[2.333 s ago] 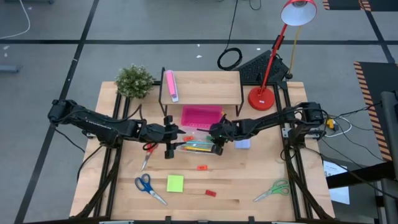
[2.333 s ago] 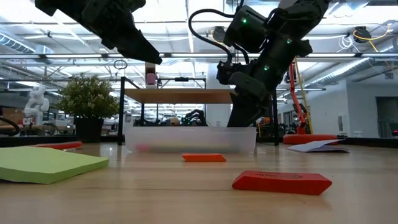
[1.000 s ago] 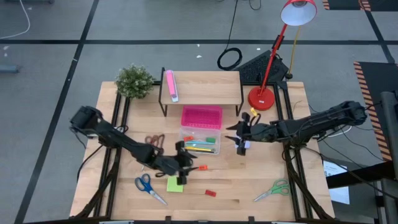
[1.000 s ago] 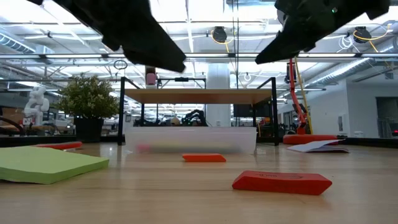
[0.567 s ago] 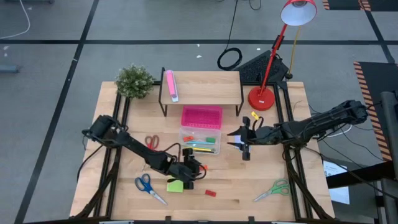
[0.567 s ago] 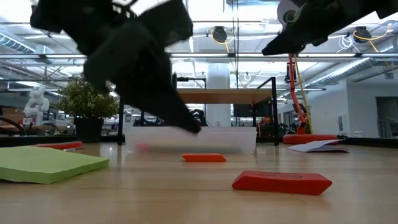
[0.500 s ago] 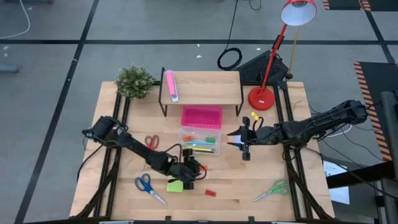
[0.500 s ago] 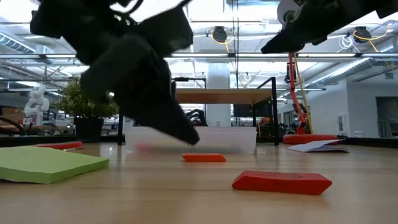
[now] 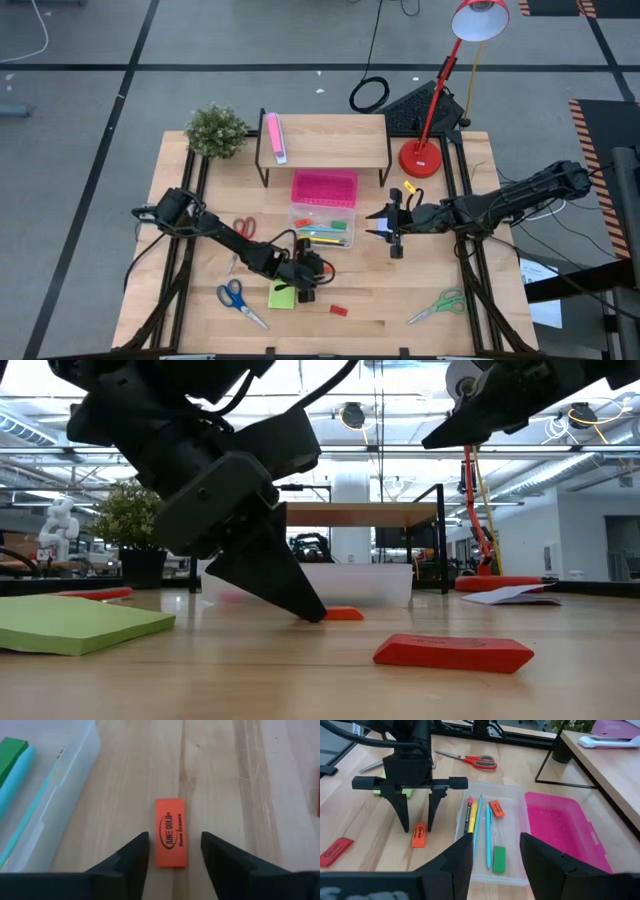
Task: Pack school essentials
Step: Put the orange eraser into the supply box
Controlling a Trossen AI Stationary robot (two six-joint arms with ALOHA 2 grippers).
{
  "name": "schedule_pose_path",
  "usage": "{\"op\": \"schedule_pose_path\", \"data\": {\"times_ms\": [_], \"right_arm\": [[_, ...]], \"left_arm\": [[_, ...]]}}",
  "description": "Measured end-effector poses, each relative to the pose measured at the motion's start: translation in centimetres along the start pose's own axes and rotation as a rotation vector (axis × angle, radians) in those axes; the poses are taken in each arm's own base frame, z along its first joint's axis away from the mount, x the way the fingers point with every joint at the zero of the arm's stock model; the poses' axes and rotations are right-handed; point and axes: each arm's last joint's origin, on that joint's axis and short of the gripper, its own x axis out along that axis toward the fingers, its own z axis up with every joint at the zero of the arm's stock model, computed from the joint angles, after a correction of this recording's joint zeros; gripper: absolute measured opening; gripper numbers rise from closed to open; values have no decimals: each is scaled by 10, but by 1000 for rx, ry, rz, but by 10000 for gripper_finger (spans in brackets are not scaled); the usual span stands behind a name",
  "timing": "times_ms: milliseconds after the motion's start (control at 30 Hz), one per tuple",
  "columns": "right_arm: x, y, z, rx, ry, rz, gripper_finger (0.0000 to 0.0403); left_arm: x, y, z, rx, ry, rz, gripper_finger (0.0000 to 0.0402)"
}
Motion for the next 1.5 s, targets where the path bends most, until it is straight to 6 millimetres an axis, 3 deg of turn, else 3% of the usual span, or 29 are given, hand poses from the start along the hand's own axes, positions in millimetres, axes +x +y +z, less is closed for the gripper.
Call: {"op": "schedule_pose_path", "data": {"times_ms": [167, 333, 567, 933, 1233, 1500], "right_arm": [[0, 0, 0, 0, 0, 0, 157], [0, 0, 0, 0, 0, 0, 157], [0, 0, 0, 3, 0, 1, 157], [0, 0, -1, 3, 15, 1, 157], [0, 0, -2, 12, 19, 1, 157], [0, 0, -4, 37, 42, 1, 157]], "left_arm": [[0, 0, 0, -2, 1, -4, 125], [0, 0, 0, -7, -4, 4, 95], [-3, 1, 3, -6, -18, 10, 100], [-42, 8, 33, 94, -116, -11, 103], [-71, 52, 58, 199, -120, 74, 104], [-60, 99, 65, 204, -75, 88, 104]]}}
